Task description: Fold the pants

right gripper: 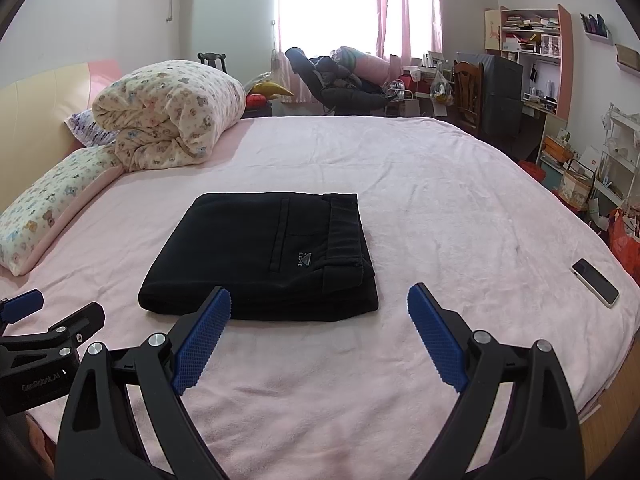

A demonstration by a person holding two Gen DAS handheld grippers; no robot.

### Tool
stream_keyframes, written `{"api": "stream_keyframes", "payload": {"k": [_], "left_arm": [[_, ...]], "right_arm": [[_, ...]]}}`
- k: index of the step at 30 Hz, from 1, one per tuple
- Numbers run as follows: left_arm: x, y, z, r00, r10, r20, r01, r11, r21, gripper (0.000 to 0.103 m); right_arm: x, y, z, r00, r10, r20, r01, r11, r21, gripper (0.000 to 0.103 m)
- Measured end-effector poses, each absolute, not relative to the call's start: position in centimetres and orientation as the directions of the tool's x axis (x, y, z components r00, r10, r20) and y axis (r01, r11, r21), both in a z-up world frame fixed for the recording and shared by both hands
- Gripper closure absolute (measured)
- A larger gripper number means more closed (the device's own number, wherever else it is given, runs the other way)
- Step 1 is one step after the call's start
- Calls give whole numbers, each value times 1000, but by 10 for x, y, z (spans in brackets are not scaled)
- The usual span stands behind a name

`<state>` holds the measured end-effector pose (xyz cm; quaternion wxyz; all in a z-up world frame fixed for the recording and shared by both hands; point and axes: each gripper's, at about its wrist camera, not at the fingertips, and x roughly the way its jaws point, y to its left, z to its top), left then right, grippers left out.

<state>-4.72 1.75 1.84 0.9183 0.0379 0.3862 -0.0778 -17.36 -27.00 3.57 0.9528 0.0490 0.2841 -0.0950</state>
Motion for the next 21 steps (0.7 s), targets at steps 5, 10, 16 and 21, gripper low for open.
{"api": "stream_keyframes", "payload": {"k": [5,10,16,21], "left_arm": [[-49,14,18,691,-112,-714,179,984,19,2],[-50,16,20,694,-117,-710,174,985,8,2],[-51,17,22,702,-118,-702,168,986,2,2],[-53,17,24,706,-132,-695,174,985,-10,2]], "right_arm": [[-174,-271,34,820,-149,-553,204,978,39,11],[-174,-270,33,819,-150,-554,206,978,39,11],[-175,-270,32,819,-148,-554,202,979,37,11],[-176,-273,31,819,-145,-555,199,979,38,11]]}}
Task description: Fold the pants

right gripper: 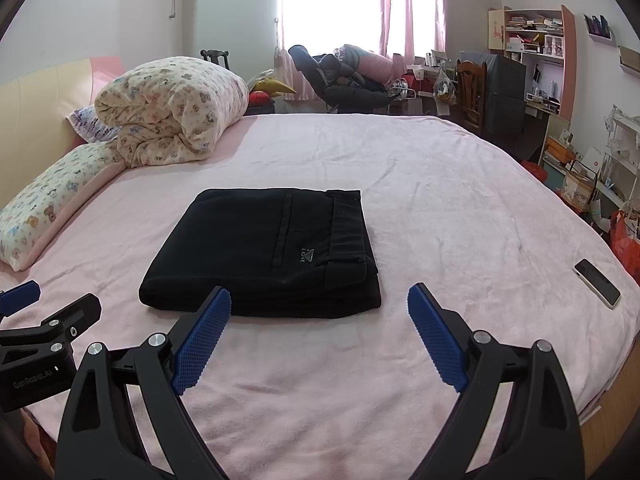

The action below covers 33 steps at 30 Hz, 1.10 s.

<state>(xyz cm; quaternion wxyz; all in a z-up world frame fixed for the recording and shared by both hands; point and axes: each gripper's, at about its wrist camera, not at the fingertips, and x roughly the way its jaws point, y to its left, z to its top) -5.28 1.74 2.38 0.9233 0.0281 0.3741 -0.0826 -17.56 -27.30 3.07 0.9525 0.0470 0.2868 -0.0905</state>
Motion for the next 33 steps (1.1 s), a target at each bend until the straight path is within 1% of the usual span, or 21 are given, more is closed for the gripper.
{"api": "stream_keyframes", "payload": {"k": [8,10,13,16,19,27,33], "left_arm": [[-50,20,13,667,-93,-739,132,991,-6,2],[-51,20,13,673,-86,-735,126,992,-1,2],[-52,17,15,692,-48,-720,120,992,50,2],[-54,14,17,697,-47,-715,134,989,66,2],[-57,9,20,714,-22,-700,135,985,107,2],[-56,4,21,716,-27,-697,150,982,116,2],[-56,4,20,710,-48,-702,165,981,100,2]], "right_arm": [[-176,-273,31,820,-145,-554,199,979,37,11],[-175,-273,31,819,-144,-556,198,979,38,11],[-176,-272,31,818,-144,-556,198,980,36,11],[-175,-273,30,818,-144,-557,197,980,36,11],[-175,-273,31,819,-144,-556,197,980,37,11],[-174,-273,29,819,-140,-557,192,981,36,11],[-174,-274,29,819,-139,-557,191,981,36,11]]}}
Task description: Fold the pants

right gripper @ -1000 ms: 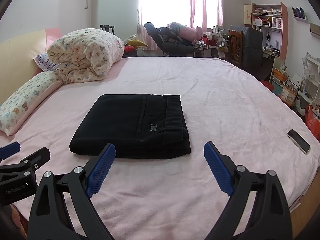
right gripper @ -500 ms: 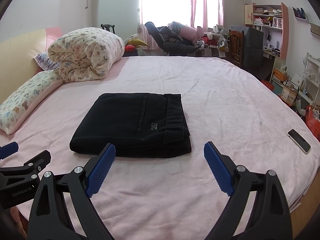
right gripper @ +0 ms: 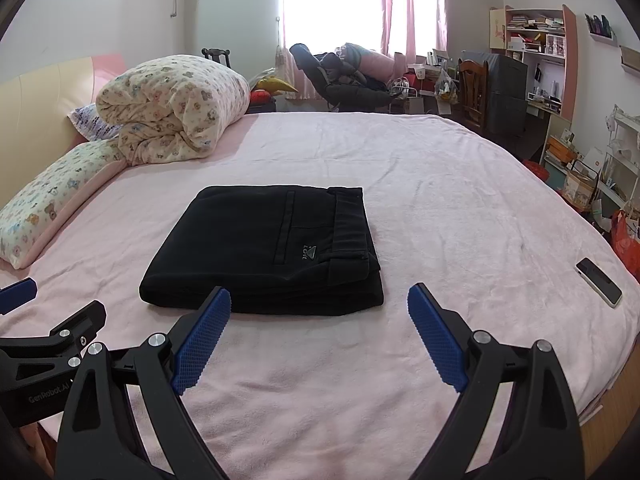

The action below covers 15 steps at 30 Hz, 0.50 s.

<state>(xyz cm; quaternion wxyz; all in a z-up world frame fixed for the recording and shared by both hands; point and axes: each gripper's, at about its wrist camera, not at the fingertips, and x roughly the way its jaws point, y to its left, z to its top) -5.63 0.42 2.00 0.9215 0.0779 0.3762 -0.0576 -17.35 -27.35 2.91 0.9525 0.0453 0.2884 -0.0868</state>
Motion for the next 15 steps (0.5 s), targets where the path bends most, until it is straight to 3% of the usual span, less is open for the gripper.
{"api": "stream_keyframes", "payload": {"k": [15], "left_arm": [[-55,2,20,708,-56,-704,176,979,99,2]], "right_arm": [[-173,-274,29,818,-138,-558,190,981,36,11]]}}
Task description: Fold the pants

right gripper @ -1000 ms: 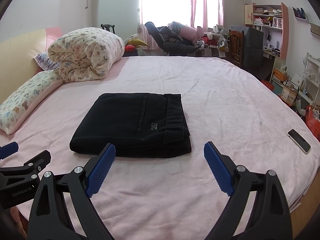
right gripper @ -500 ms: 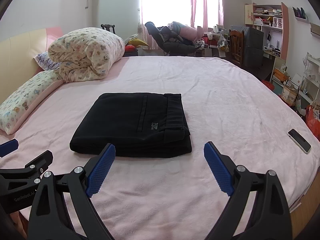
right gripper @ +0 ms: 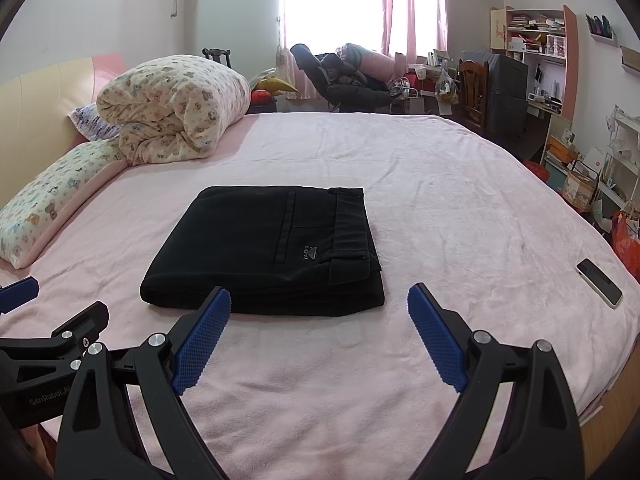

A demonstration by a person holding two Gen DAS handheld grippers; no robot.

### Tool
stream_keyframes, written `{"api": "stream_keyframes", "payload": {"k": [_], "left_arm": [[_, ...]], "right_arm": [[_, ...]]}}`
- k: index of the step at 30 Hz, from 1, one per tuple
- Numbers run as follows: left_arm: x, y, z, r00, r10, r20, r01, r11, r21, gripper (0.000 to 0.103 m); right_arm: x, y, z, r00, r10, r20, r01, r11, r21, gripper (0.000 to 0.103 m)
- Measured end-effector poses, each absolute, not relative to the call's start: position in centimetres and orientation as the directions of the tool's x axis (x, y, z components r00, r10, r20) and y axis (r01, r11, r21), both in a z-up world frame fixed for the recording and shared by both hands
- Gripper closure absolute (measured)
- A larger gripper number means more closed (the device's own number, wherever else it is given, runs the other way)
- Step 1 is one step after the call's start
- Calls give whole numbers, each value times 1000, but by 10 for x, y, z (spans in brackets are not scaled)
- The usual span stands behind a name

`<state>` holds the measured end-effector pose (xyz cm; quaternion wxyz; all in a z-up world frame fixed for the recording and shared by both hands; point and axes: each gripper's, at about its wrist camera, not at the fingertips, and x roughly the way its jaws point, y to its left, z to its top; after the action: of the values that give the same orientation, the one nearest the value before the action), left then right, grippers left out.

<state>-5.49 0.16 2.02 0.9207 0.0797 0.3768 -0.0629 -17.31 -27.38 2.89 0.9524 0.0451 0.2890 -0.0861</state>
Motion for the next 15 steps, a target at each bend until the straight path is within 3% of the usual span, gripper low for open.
{"api": "stream_keyframes", "payload": {"k": [15], "left_arm": [[-52,4,23,713,-58,-699,172,981,95,2]], "right_arm": [[-172,-272,28,817,-138,-559,187,982,31,11]]}}
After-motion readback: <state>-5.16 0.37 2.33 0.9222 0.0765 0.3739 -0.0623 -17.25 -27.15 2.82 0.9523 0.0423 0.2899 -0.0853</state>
